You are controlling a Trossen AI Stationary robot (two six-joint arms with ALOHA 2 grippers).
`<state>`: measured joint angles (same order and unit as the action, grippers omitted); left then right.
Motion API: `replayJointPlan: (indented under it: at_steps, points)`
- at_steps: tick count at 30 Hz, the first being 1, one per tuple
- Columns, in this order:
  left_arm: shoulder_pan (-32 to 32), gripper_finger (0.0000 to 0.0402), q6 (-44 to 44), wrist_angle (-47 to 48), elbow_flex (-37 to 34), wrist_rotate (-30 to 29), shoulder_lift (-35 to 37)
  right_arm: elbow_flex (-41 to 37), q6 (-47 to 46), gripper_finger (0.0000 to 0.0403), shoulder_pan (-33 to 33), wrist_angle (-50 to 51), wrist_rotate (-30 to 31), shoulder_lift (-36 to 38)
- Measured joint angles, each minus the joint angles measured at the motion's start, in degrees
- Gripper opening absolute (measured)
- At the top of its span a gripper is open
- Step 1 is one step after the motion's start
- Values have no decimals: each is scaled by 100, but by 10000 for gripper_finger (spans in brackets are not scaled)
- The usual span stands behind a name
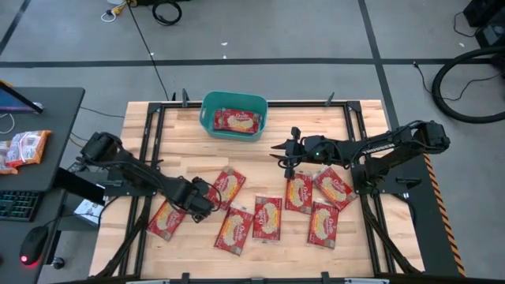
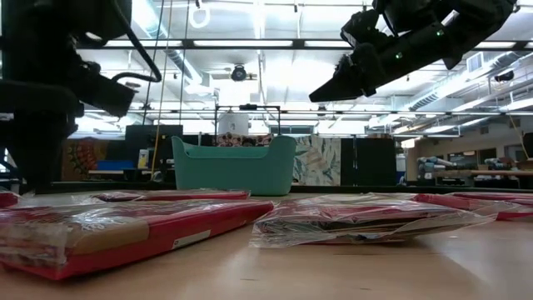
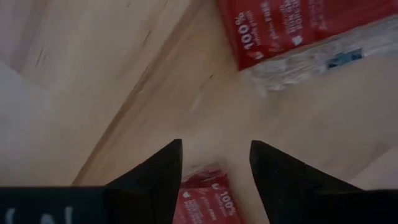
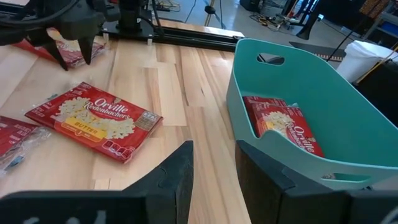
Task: Sort popcorn bags into baskets
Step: Put the red popcorn bag into the green bin
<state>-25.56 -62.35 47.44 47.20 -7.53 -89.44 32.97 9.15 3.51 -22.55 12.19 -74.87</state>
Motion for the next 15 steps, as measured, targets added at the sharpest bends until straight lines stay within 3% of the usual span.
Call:
replayJointPlan:
  at_steps: [8, 15]
  points:
    - [-11, 186, -96, -78, -302, 304, -58, 0, -15, 124, 0, 31, 0, 0]
    - [-11, 113, -127, -152, -369, 531, -45, 0, -13, 124, 0, 31, 2, 0]
